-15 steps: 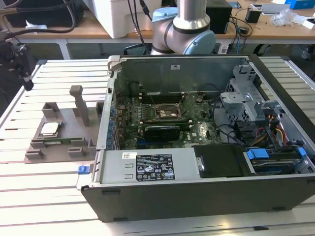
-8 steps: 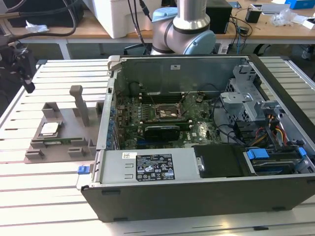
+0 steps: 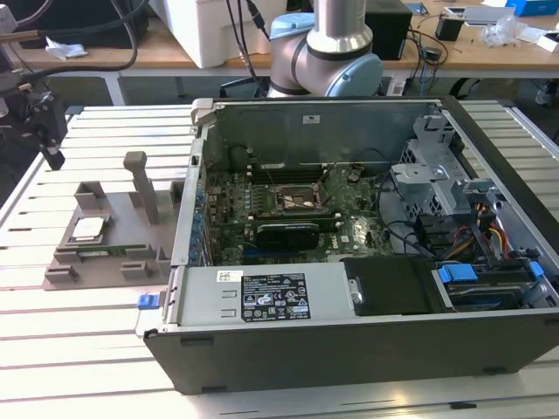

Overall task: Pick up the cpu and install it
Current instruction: 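Pick up the cpu and move it towards the insertion slot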

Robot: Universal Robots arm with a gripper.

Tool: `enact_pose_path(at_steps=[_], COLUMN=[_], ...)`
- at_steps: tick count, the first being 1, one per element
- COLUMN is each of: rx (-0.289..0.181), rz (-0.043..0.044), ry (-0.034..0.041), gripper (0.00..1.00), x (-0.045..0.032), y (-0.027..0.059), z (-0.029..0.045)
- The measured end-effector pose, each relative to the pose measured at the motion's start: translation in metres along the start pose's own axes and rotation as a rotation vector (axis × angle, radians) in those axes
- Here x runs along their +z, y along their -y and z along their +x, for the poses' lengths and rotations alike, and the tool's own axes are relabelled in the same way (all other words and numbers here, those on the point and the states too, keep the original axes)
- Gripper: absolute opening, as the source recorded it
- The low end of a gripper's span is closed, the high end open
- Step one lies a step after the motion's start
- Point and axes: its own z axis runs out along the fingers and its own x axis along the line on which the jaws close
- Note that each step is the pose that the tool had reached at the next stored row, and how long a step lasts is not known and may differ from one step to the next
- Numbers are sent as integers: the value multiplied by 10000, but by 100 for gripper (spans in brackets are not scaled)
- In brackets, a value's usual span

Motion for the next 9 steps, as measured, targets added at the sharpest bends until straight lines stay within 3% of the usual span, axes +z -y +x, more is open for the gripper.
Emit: enact_pose_path(at_steps=[9], rx=[0], rz=[0], ry=[0], gripper=[60], x=[51], y=[1], z=[1])
